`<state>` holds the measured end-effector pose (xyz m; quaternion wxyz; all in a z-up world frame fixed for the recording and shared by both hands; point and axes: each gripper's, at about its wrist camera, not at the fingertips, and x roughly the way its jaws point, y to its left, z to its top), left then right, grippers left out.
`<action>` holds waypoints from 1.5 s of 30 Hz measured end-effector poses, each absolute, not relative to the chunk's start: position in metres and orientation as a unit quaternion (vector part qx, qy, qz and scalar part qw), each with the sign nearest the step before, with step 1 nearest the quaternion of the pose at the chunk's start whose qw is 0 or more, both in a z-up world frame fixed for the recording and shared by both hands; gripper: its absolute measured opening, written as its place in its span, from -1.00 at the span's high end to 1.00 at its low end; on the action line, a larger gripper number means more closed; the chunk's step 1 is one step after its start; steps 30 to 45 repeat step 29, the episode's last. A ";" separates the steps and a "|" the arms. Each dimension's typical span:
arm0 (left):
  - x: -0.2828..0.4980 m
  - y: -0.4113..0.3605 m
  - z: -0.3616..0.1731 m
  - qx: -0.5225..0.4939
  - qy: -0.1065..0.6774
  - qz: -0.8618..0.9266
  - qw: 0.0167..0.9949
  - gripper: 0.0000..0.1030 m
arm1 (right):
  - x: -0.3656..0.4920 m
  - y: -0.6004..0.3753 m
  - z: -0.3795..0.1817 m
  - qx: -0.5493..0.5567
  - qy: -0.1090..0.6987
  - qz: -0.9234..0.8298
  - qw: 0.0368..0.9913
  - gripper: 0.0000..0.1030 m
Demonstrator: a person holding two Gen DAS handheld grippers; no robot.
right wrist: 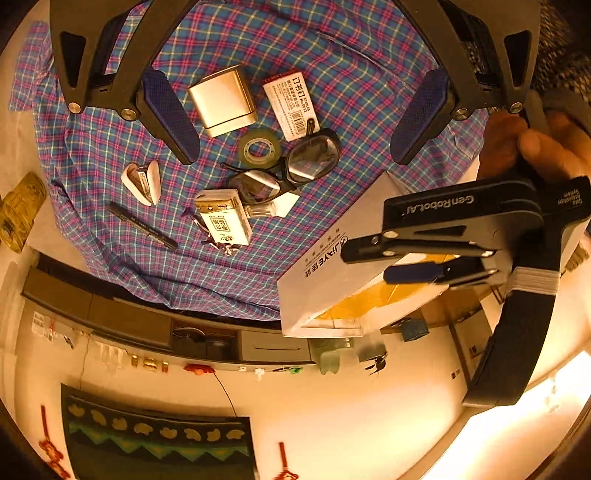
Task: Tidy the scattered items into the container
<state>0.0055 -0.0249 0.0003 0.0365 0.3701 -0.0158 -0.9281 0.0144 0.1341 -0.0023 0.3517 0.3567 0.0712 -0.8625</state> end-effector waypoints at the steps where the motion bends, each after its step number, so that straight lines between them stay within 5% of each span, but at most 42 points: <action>1: 0.006 -0.025 0.000 0.369 -0.017 -0.928 0.040 -0.19 | 0.014 0.135 -0.003 0.358 0.071 -0.862 0.351 -1.00; 45: 0.018 -0.026 0.006 0.335 0.007 -0.942 0.024 -0.19 | 0.013 0.123 -0.019 0.375 0.103 -0.859 0.334 -1.00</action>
